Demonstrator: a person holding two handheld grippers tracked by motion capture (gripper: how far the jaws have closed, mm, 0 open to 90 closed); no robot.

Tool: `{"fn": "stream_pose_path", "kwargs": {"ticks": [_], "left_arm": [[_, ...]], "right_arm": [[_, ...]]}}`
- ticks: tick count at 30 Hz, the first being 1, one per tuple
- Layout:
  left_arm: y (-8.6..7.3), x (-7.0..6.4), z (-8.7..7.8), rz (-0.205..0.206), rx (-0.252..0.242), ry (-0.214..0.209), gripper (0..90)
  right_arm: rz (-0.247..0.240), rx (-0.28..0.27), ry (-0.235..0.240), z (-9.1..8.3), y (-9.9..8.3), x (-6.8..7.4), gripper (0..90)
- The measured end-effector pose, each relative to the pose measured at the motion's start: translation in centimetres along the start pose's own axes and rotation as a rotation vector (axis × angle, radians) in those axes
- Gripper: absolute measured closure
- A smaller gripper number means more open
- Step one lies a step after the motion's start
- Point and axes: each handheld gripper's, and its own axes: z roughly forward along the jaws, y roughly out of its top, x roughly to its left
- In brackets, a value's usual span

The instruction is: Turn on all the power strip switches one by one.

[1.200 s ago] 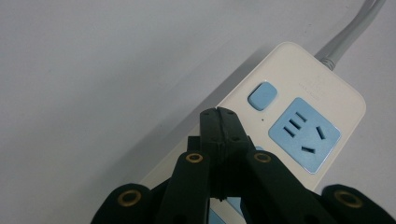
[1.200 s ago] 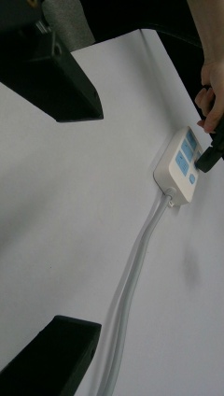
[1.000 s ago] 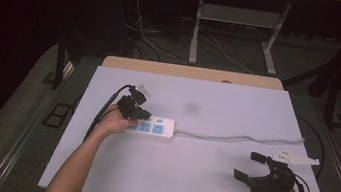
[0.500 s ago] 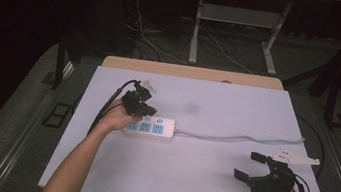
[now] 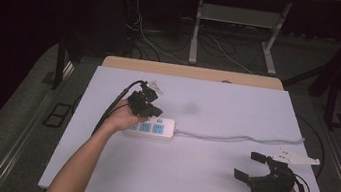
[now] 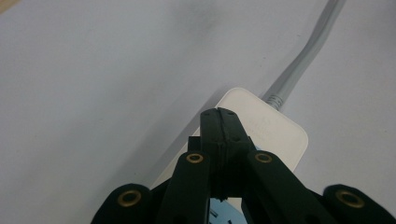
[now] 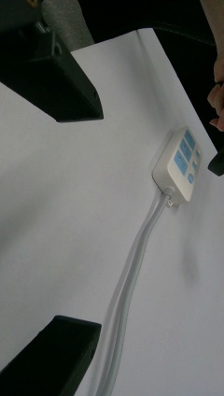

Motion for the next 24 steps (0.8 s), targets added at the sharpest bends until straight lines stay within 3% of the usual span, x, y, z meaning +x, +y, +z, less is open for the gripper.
{"fn": "stream_pose_path", "kwargs": {"ticks": [11, 24], "left_arm": [[0.3, -0.5, 1.3, 0.02, 0.027, -0.006, 89.6], [-0.3, -0.3, 2.3, 0.014, 0.051, -0.005, 89.6]], "right_arm": [[0.001, 0.001, -0.001, -0.1, 0.0, 0.0, 0.4], [-0.003, 0.004, 0.0, 0.0, 0.0, 0.0, 0.4]]}}
